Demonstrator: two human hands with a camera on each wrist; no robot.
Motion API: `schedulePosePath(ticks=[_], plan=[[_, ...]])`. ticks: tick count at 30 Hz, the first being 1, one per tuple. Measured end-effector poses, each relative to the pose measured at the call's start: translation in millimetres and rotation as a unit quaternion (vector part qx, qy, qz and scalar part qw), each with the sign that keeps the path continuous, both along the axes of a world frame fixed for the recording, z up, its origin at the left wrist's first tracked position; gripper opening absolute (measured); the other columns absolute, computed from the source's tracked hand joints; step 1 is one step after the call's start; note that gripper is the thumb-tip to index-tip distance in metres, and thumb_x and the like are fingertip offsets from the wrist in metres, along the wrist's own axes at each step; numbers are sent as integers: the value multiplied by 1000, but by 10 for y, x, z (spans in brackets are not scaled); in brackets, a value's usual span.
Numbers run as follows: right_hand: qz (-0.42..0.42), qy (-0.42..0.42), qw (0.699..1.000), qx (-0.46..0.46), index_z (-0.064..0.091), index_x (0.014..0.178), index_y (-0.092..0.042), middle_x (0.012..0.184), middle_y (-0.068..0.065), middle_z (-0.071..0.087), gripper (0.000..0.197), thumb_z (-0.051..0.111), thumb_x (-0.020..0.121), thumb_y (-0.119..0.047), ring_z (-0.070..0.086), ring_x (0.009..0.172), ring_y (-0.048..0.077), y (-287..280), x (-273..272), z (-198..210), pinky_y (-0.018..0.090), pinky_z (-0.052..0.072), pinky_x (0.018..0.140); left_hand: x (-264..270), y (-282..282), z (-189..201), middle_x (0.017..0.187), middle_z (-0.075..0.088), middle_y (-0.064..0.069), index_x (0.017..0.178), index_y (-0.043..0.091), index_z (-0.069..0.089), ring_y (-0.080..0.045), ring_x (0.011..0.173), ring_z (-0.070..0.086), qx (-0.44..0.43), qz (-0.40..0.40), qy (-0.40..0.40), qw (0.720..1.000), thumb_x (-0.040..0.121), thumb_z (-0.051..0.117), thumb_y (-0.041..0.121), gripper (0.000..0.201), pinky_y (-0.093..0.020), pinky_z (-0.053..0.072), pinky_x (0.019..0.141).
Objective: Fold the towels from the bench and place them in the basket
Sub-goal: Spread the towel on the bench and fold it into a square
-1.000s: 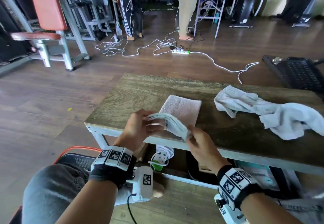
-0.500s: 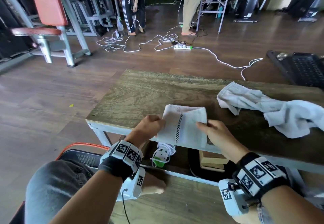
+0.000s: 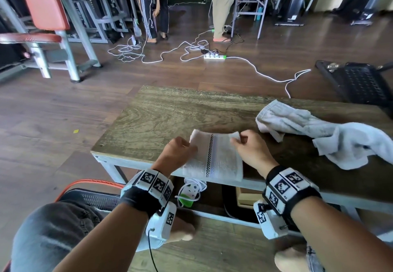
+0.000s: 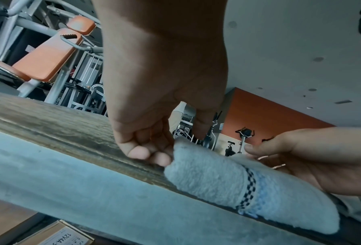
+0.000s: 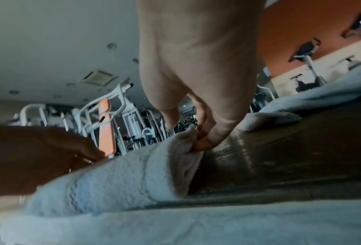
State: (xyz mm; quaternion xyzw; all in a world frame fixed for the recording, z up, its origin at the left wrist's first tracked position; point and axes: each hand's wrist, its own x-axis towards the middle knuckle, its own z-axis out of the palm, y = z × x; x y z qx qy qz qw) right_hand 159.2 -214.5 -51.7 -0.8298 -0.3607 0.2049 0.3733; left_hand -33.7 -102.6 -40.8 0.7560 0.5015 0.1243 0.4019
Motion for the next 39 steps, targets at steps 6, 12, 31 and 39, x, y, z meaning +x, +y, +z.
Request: schedulePosePath(ticks=[6, 12, 31, 39], plan=[[157, -164, 970, -88, 41, 148, -22, 149, 3, 40, 51, 51, 100, -37, 31, 138, 29, -89, -29, -52, 46, 34, 113, 118, 153, -13, 104, 66, -8, 122, 10, 50, -15, 78, 64, 28, -6, 8, 1000, 86, 65, 10, 39, -22, 50, 54], [119, -211, 970, -15, 62, 102, -28, 95, -7, 60, 25, 48, 96, -47, 57, 95, 18, -211, -47, -123, 43, 52, 82, 198, 105, -13, 115, 56, -2, 110, 21, 57, -21, 106, 51, 270, 5, 62, 961, 83, 62, 30, 29, -41, 36, 97], [158, -75, 984, 42, 65, 106, -18, 85, -15, 65, 12, 62, 95, -15, 60, 81, -6, -230, -182, -172, 12, 45, 72, 281, -129, -245, 164, 14, -5, 153, 21, 21, -22, 152, 3, 255, -180, 173, 934, 97, 27, 45, 61, -54, -6, 121], [159, -180, 969, 64, 60, 104, -26, 83, -10, 65, 13, 55, 94, -19, 64, 84, 12, -240, -190, -154, 40, 53, 80, 536, -107, -152, 142, 48, -4, 134, 24, 54, -24, 128, 44, 262, -185, 114, 940, 97, 38, 35, 42, -46, 31, 108]])
